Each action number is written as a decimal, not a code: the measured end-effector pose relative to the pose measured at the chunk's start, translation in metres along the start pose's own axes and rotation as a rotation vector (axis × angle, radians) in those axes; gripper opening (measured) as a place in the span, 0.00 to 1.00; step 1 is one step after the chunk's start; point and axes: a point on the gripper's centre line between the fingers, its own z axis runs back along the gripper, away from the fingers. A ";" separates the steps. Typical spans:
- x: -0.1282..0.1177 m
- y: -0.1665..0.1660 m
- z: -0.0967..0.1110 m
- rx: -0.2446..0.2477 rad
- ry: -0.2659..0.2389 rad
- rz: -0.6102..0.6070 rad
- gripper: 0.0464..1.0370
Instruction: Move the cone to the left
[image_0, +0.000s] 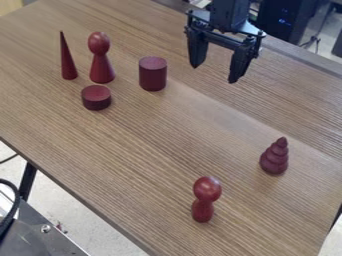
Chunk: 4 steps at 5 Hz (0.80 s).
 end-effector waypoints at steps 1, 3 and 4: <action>-0.004 0.001 -0.012 0.000 0.040 0.004 0.96; -0.001 -0.018 -0.023 0.036 0.094 -0.064 0.96; -0.005 -0.040 -0.024 0.042 0.105 -0.121 0.96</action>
